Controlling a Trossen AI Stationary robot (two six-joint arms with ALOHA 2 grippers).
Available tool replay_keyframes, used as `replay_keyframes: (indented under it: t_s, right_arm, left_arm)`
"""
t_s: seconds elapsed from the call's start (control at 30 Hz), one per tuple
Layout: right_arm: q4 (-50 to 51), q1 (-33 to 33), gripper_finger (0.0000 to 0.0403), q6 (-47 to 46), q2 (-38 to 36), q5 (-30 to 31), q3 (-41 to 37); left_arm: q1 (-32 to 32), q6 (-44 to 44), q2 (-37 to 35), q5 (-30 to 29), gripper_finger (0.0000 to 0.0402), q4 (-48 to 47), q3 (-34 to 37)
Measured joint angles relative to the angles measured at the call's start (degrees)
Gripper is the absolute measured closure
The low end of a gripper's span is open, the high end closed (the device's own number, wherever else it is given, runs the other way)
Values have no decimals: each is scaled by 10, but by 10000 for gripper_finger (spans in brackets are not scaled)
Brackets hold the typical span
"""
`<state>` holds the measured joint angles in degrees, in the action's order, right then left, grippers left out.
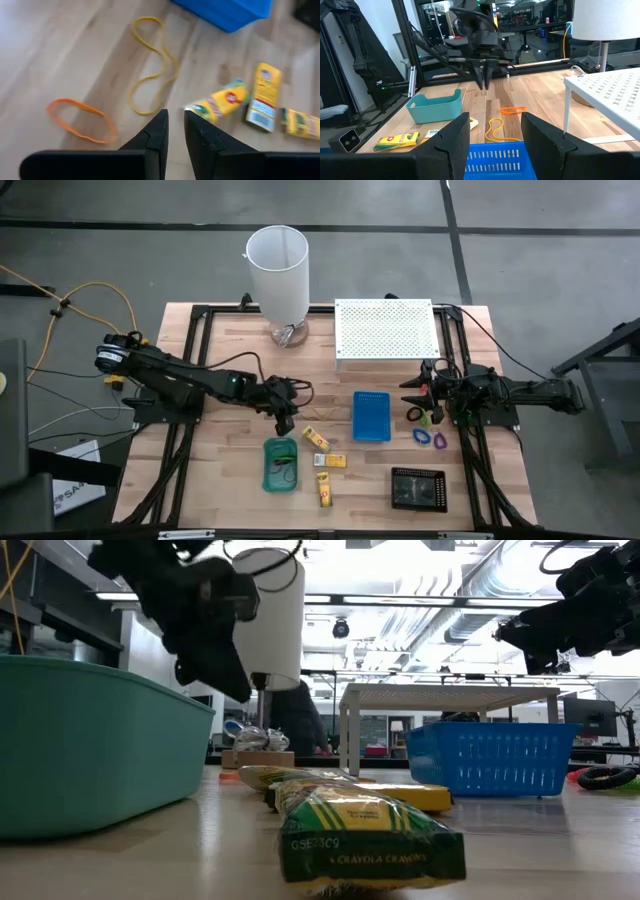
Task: Pick & Place Office Desk Supplies
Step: Put the orange rubber band into the green bin
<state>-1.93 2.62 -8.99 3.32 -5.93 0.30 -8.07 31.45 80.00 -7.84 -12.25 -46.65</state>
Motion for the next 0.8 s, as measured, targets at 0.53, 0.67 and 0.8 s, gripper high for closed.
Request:
replay_keyframes:
  t_s: [0.53, 0.67, 0.8]
  right_arm:
    - [0, 0, 237, 0, 0, 0, 0]
    - [0, 0, 237, 0, 0, 0, 0]
    - [0, 0, 237, 0, 0, 0, 0]
  left_arm:
    - [73, -62, 43, -74, 343, -29, 0]
    - [88, -62, 52, -73, 343, -29, 0]
    - [99, -63, 52, -73, 343, -28, 0]
